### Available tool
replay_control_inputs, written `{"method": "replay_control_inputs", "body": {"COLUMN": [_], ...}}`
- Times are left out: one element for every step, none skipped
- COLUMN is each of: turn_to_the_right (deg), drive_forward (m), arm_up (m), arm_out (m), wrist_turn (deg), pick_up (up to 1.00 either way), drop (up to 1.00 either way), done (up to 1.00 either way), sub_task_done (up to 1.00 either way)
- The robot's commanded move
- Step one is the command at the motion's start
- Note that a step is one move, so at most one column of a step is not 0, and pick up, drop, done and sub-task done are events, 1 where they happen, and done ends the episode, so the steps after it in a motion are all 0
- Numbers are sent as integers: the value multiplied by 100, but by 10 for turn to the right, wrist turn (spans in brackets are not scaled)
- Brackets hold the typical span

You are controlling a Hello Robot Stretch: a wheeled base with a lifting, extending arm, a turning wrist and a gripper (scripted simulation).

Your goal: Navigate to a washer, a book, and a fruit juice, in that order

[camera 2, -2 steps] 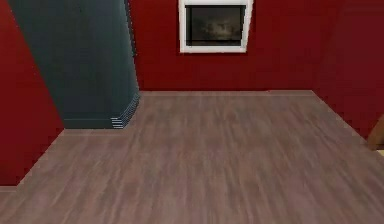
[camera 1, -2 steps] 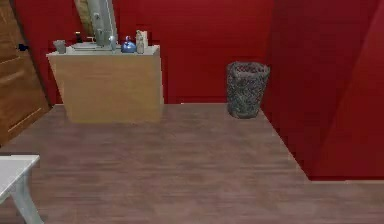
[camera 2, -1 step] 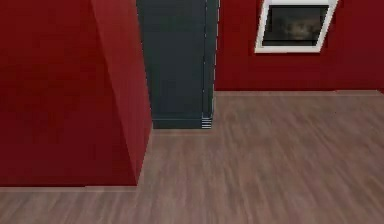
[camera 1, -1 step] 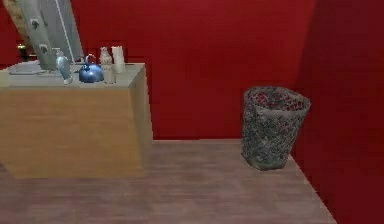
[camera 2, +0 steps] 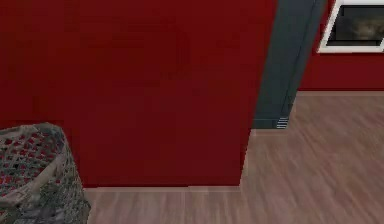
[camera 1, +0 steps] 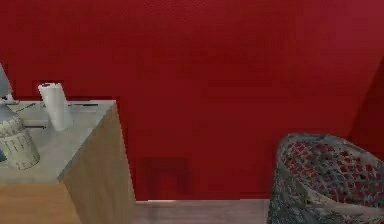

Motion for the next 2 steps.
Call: {"method": "replay_control_inputs", "body": {"turn_to_the_right": [-420, 0], "drive_forward": [0, 0], "arm_up": [0, 0], "arm_out": [0, 0], "wrist_turn": [0, 0], "pick_up": [0, 0], "drop": [0, 0], "done": [0, 100], "sub_task_done": [0, 0]}}
